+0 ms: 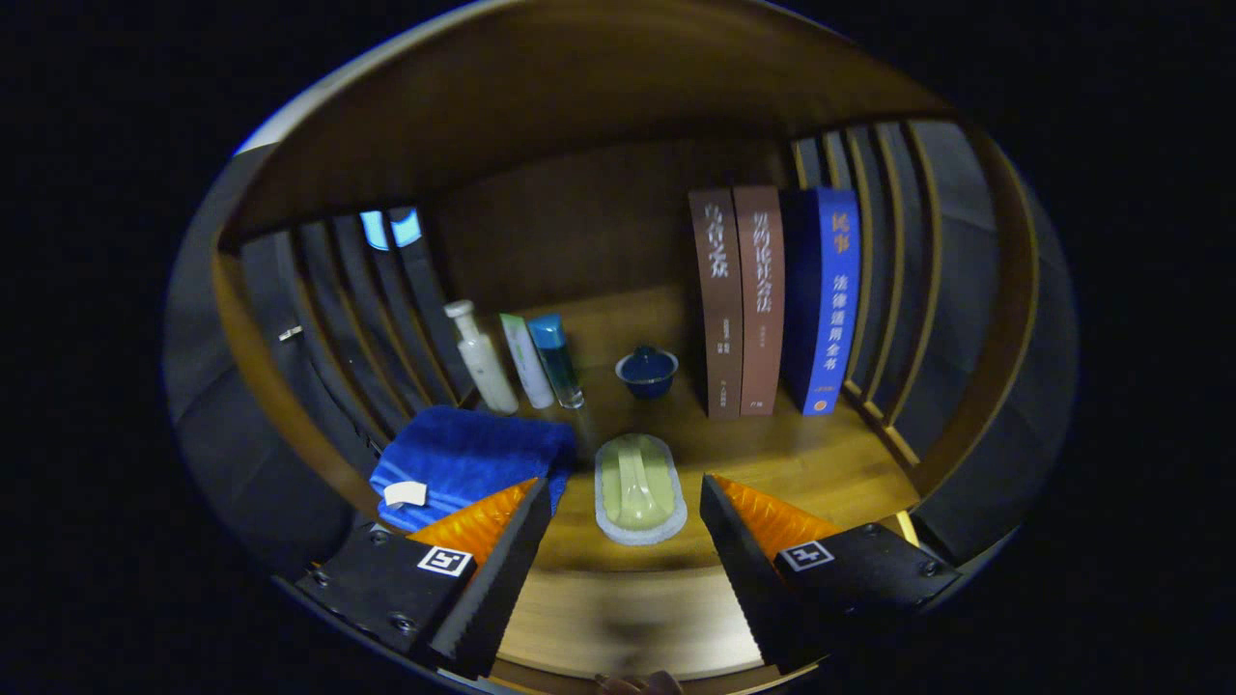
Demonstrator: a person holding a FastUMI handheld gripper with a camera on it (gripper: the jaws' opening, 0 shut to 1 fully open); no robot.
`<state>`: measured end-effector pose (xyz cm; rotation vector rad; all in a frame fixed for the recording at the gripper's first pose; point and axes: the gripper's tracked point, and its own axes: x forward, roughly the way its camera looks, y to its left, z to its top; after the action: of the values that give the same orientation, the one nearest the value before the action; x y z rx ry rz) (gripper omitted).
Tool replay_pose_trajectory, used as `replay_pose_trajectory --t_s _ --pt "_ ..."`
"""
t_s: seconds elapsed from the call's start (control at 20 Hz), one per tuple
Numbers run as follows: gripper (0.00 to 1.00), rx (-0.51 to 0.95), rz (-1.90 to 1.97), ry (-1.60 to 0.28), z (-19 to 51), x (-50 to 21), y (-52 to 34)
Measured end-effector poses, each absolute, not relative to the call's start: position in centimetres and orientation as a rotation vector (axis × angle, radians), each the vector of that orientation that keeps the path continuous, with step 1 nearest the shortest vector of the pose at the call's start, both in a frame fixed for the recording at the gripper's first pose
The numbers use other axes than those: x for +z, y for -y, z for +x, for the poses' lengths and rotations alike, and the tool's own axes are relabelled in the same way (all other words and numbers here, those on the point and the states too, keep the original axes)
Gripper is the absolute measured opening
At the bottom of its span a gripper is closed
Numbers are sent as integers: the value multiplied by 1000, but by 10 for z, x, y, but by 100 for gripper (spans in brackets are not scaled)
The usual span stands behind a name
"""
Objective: Pull open the drawer, take out the items inside it, and place them on the countertop above the cabinet.
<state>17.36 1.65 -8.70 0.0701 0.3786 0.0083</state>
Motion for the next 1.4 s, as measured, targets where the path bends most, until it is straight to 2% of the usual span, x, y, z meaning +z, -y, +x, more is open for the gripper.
replay_pose_trajectory --t_s 0.3,0.5,0.65,0.9,1.4 --pt "99 1 46 -69 57 -54 -24" --pt "99 -16 87 0 -9 -87 -26" --pt "99 -41 87 -19 -40 -133 -20" --pt "99 -44 90 -113 -51 -205 -18" --pt "99 -66 86 -209 -19 -272 -19"
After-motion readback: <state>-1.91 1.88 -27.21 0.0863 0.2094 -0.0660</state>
